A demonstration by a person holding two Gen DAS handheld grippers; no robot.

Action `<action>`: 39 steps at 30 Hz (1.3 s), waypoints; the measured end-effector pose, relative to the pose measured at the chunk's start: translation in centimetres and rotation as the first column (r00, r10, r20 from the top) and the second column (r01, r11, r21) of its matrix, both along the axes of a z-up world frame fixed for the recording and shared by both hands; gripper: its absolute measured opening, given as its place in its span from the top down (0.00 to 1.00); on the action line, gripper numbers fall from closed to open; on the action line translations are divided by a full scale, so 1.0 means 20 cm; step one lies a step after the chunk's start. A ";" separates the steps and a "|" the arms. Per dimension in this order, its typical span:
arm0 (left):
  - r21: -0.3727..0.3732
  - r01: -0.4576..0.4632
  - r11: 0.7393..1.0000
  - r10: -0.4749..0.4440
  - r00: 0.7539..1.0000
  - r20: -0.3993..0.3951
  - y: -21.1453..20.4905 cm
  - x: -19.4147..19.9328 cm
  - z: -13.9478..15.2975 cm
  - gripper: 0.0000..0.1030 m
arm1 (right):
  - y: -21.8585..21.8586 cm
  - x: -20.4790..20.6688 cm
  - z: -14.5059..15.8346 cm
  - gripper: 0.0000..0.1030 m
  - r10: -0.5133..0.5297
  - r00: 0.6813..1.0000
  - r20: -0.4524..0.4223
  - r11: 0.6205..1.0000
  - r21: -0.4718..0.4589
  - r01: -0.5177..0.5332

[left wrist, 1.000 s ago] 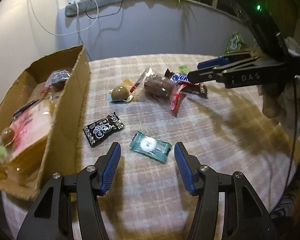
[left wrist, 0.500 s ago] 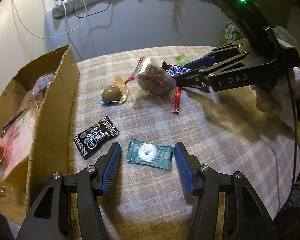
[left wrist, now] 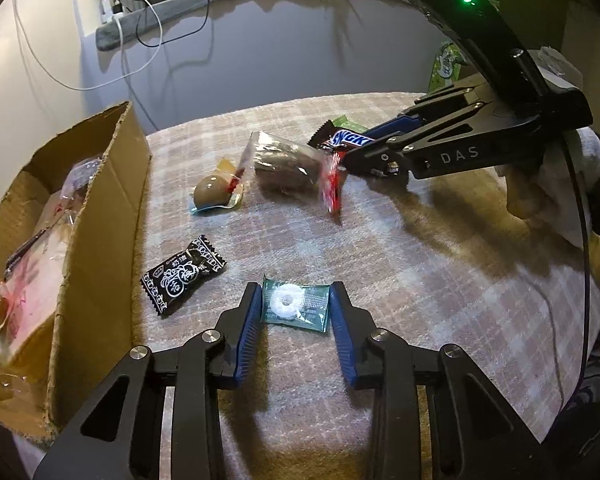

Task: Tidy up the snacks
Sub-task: 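Grasp the teal mint with the left gripper while the right grasps a Snickers bar, then carry the mint in left gripper and Snickers in right gripper into the box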

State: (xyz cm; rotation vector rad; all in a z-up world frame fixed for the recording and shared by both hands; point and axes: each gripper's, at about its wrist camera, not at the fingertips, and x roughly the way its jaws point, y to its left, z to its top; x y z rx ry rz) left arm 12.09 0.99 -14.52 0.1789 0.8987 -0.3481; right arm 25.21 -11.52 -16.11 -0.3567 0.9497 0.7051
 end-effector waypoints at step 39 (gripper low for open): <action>-0.143 -0.212 0.967 0.238 0.952 0.195 0.54 -0.16 0.40 0.68 | 0.37 -0.26 0.51 0.71 0.028 0.988 0.153 0.994 0.105 -0.044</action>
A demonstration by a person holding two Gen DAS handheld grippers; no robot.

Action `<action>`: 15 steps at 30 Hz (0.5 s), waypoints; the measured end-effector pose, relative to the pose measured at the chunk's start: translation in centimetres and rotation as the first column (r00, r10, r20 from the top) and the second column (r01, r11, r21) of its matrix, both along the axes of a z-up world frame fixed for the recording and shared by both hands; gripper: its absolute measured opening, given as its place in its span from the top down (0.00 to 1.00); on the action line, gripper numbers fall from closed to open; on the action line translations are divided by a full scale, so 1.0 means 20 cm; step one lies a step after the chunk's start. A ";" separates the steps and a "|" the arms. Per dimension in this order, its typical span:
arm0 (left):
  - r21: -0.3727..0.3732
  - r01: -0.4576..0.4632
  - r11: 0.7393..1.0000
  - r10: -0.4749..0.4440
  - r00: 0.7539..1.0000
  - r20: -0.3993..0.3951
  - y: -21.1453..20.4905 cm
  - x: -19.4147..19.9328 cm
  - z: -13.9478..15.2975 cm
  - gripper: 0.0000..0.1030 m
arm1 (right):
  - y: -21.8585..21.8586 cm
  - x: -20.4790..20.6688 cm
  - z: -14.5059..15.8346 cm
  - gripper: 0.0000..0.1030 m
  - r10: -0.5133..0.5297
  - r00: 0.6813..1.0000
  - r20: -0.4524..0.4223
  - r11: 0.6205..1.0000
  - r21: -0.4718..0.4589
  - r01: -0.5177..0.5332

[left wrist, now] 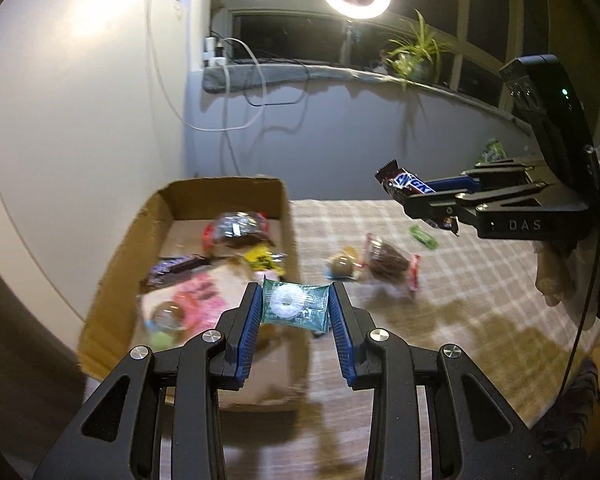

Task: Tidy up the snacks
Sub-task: 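Carry the mint in left gripper and Snickers in right gripper into the box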

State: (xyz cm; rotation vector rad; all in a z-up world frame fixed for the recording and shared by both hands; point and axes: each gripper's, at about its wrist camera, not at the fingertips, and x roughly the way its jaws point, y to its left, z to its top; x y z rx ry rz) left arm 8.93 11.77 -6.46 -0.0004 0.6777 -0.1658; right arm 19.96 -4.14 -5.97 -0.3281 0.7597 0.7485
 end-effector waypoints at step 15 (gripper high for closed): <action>-0.025 -0.124 0.992 0.125 0.992 0.024 0.30 0.06 0.00 0.68 | 0.37 0.09 -0.03 0.71 0.053 0.998 -0.021 0.999 0.004 -0.053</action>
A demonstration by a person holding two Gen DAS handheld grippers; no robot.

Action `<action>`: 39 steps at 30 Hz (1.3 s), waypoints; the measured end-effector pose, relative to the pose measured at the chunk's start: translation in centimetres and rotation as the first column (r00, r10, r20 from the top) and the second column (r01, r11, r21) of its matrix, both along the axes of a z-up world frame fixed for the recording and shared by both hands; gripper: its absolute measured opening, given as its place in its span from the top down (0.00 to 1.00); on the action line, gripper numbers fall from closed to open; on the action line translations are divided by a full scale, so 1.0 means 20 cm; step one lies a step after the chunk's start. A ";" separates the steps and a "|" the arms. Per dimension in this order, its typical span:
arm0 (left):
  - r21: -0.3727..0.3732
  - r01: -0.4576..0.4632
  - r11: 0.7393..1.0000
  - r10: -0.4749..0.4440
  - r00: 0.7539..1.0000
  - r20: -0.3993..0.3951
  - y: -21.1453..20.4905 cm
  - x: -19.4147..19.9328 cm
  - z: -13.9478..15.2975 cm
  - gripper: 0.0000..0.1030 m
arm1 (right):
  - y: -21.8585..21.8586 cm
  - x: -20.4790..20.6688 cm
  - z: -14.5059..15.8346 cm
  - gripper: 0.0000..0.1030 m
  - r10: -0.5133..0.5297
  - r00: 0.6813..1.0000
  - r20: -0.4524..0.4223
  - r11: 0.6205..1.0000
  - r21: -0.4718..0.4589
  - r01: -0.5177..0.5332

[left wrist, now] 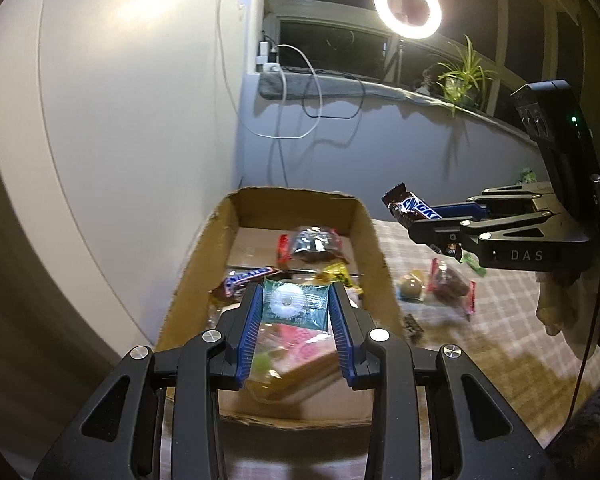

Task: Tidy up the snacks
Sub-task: 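Carry the mint in left gripper and Snickers in right gripper into the box, then open both grippers over the box to release the mint and Snickers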

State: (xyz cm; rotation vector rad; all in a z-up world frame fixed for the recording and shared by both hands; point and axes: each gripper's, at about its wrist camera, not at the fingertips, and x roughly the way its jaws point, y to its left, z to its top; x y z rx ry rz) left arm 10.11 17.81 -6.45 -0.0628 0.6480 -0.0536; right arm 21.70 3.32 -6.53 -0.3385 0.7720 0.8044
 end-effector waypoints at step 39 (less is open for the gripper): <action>0.048 -0.057 0.997 0.057 0.998 0.003 0.06 0.07 -0.03 0.29 | 0.22 0.13 -0.06 0.11 -0.016 0.999 0.050 1.000 -0.009 0.016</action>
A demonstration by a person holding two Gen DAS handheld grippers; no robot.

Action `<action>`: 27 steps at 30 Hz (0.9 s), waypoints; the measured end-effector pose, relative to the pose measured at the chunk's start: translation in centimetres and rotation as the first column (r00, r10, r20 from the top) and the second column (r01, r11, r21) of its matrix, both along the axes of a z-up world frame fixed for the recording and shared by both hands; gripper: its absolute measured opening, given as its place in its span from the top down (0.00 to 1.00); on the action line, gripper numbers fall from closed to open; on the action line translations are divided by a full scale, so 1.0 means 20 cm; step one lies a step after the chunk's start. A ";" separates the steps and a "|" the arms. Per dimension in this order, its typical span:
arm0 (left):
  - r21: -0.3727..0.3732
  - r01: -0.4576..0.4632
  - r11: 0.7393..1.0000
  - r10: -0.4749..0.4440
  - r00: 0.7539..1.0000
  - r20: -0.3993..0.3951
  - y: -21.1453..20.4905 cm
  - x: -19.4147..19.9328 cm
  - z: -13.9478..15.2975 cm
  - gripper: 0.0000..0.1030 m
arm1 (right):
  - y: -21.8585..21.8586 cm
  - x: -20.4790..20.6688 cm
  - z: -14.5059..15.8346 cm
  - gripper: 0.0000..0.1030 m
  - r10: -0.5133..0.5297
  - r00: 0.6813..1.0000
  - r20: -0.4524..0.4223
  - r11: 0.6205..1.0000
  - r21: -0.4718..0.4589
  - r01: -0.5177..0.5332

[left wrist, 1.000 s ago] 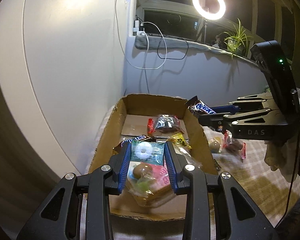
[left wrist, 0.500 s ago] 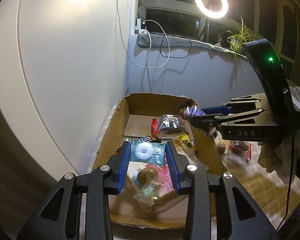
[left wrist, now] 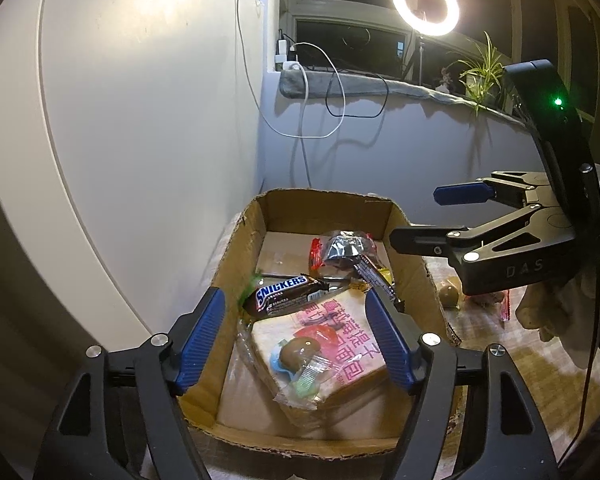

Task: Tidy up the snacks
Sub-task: 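Open both grippers over the box to release the mint and Snickers, then withdraw both grippers and move the right gripper toward the green candy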

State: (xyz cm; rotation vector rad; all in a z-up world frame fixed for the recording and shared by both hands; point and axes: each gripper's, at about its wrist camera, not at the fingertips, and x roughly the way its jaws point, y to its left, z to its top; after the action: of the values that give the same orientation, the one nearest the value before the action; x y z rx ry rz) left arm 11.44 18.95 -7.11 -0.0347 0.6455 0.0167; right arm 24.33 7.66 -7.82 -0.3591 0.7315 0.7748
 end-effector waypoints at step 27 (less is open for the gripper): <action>0.033 0.020 0.999 -0.021 0.999 0.024 -0.14 -0.05 0.09 0.23 | -0.20 -0.07 0.12 0.03 -0.055 0.998 0.038 0.998 0.024 0.054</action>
State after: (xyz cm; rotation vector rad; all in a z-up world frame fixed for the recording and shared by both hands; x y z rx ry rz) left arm 10.45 16.18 -5.30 0.0039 0.6216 0.0070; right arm 22.84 3.59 -5.38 -0.3311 0.6928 0.7225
